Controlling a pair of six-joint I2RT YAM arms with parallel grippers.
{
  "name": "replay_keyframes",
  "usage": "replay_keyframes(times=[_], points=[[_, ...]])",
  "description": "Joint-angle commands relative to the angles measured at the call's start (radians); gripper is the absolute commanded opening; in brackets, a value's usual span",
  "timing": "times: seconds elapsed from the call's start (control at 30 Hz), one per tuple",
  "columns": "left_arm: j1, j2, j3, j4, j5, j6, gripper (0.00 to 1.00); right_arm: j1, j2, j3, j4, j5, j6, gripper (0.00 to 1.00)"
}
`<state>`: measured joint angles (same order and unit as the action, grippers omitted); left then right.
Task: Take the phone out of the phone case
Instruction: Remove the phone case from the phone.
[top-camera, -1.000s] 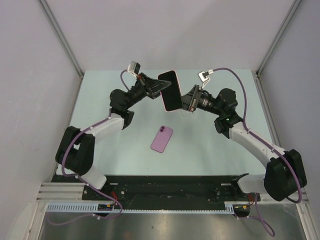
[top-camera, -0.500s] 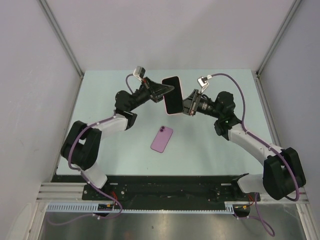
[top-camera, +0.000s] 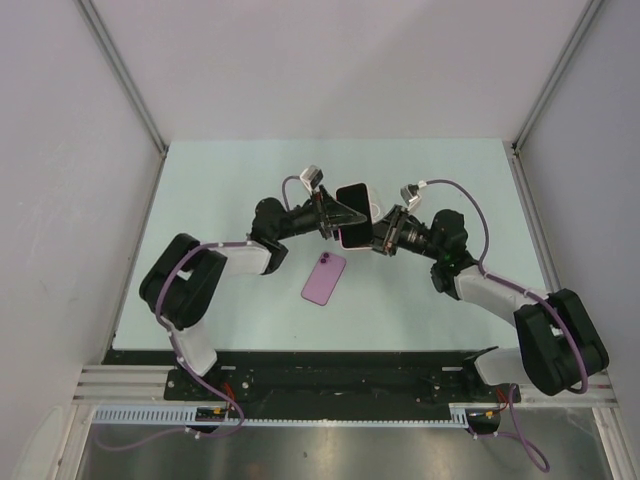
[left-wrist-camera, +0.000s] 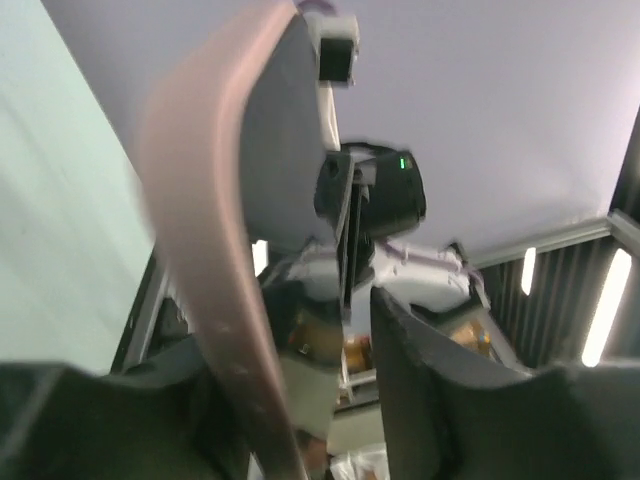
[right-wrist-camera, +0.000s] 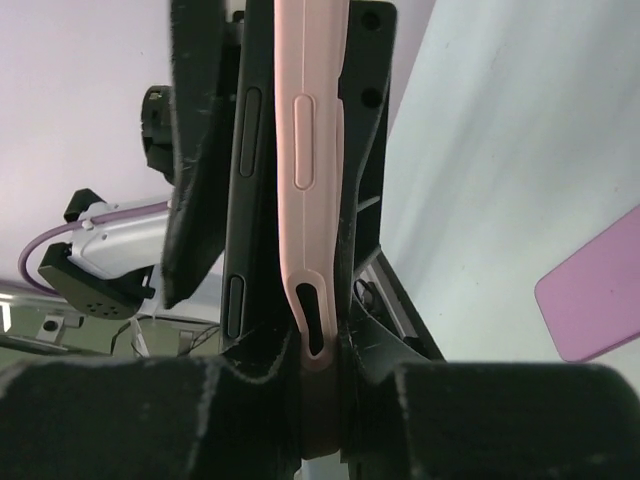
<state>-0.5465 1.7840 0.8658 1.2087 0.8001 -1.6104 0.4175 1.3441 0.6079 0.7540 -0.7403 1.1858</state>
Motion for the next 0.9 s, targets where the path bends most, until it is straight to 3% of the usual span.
replay_keyframes(times=[0.0,0.1,0.17,0.27,0.3,0.47,0.6,0.67,0.73,0.87], points=[[-0.036,-0.089,0.016,-0.041,0.137,0.093,0.54,-0.022,-0.013,-0.01,0.085,0.071,0.014,0.0],[-0.035,-0.11,0.027,-0.118,0.137,0.145,0.73,-0.039,-0.025,-0.013,0.073,0.075,0.003,0.0],[-0.029,-0.129,0.029,-0.159,0.122,0.185,0.8,-0.051,-0.046,-0.016,0.036,0.078,-0.011,0.0],[-0.015,-0.182,0.036,-0.3,0.106,0.288,0.98,-0.089,-0.098,-0.017,-0.054,0.097,-0.057,0.0],[-0.01,-0.21,0.048,-0.413,0.102,0.326,1.0,-0.098,-0.12,-0.017,-0.089,0.107,-0.074,0.0],[-0.003,-0.259,0.148,-0.821,0.062,0.611,1.0,-0.184,-0.227,-0.017,-0.312,0.171,-0.196,0.0],[0.005,-0.278,0.171,-0.951,0.019,0.701,1.0,-0.224,-0.286,0.025,-0.539,0.254,-0.346,0.0],[0.011,-0.293,0.182,-1.015,-0.007,0.744,1.0,-0.218,-0.295,0.107,-0.753,0.385,-0.502,0.0],[0.01,-0.302,0.199,-1.06,-0.034,0.783,1.0,-0.207,-0.267,0.189,-0.954,0.54,-0.598,0.0],[0.01,-0.301,0.237,-1.194,-0.079,0.839,1.0,-0.175,-0.165,0.297,-1.137,0.702,-0.767,0.0]])
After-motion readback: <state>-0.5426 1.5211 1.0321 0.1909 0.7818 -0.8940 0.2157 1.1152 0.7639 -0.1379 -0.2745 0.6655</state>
